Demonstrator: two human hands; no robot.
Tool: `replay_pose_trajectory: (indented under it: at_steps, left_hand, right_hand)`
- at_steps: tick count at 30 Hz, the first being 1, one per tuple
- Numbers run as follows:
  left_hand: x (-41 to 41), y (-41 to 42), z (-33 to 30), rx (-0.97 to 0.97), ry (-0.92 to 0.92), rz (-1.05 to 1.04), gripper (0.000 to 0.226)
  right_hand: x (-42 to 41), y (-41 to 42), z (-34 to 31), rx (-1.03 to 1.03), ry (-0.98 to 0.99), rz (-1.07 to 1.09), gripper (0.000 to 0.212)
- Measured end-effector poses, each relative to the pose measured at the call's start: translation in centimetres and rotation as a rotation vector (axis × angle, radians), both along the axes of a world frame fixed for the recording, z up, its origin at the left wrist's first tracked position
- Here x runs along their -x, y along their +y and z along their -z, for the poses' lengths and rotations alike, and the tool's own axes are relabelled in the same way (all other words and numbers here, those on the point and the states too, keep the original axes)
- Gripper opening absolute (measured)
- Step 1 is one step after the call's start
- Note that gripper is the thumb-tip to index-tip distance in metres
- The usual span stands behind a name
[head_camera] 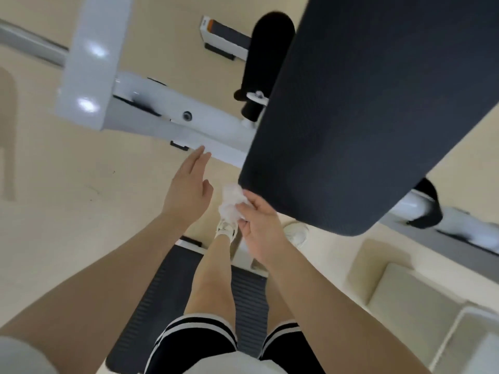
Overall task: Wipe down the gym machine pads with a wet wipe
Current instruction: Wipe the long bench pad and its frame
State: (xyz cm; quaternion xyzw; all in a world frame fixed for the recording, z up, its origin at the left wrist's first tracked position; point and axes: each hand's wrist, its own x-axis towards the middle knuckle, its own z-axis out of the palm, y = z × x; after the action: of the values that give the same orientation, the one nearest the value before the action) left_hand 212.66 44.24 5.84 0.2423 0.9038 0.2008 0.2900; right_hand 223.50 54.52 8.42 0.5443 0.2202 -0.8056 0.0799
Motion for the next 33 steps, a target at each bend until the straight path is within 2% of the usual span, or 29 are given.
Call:
replay_pose_trajectory:
  at_steps: [4, 6, 7, 8, 9, 10, 11, 14, 17, 20, 22, 24, 26, 29, 31, 33]
  left_hand:
    - [-0.8, 0.2, -0.4, 0.005, -0.171, -0.130, 0.054]
    - [-1.3, 0.7, 0.0, -0.012, -0.232, -0.171, 0.054]
    - [-1.5, 0.8, 0.2, -0.022, -0.260, -0.198, 0.053]
    - [-1.8, 0.8, 0.6, -0.034, -0.285, -0.227, 0.053]
    - [-2.1, 0.9, 1.0, -0.043, -0.302, -0.254, 0.053]
    - [-2.3, 0.9, 1.4, -0.049, -0.315, -0.278, 0.053]
    - [-2.6, 0.8, 1.8, -0.054, -0.330, -0.300, 0.053]
    - [-3.0, 1.1, 2.6, -0.080, -0.354, -0.352, 0.052]
    - [-2.8, 2.2, 2.8, -0.128, -0.391, -0.401, 0.052]
    - [-2.2, 3.9, 2.5, -0.211, -0.474, -0.382, 0.047]
    - [-1.9, 5.0, 2.5, -0.225, -0.513, -0.355, 0.046]
    - [-1.6, 5.6, 2.9, -0.218, -0.516, -0.372, 0.042]
    - [-1.1, 5.9, 3.4, -0.192, -0.495, -0.409, 0.033]
    - [-0.5, 5.8, 3.4, -0.161, -0.510, -0.400, 0.030]
    - [-0.2, 5.7, 3.2, -0.171, -0.528, -0.391, 0.031]
    - [0.0, 5.5, 3.1, -0.179, -0.541, -0.382, 0.031]
  right_hand:
    - [4.4, 4.0, -2.2, -0.924, 0.092, -0.698, 0.023]
    - [6.6, 5.8, -1.3, -1.491, 0.245, -1.114, 0.027]
    - [7.5, 6.3, -0.6, -1.684, 0.359, -1.372, 0.031]
    - [8.2, 6.6, 0.0, -1.744, 0.465, -1.674, 0.033]
    - [8.3, 6.4, 0.8, -1.712, 0.504, -1.988, 0.032]
    - [8.0, 6.2, 1.5, -1.662, 0.525, -2.238, 0.030]
    - [7.6, 6.0, 2.2, -1.627, 0.561, -2.395, 0.029]
    - [6.8, 6.6, 3.1, -1.639, 0.676, -2.518, 0.031]
    - [7.9, 8.7, 2.4, -1.757, 0.771, -2.588, 0.037]
    - [11.0, 11.5, 0.5, -1.837, 0.546, -2.577, 0.035]
    - [13.0, 12.7, -0.8, -1.934, 0.427, -2.545, 0.027]
    - [14.3, 13.4, -1.5, -2.044, 0.344, -2.390, 0.016]
    - [14.5, 14.0, -1.7, -1.985, 0.333, -2.254, 0.023]
    - [14.7, 13.9, -1.8, -2.027, 0.460, -2.148, 0.049]
    - [14.8, 13.3, -1.8, -1.971, 0.538, -2.291, 0.045]
    - [14.0, 12.9, -1.0, -1.732, 0.500, -2.496, 0.036]
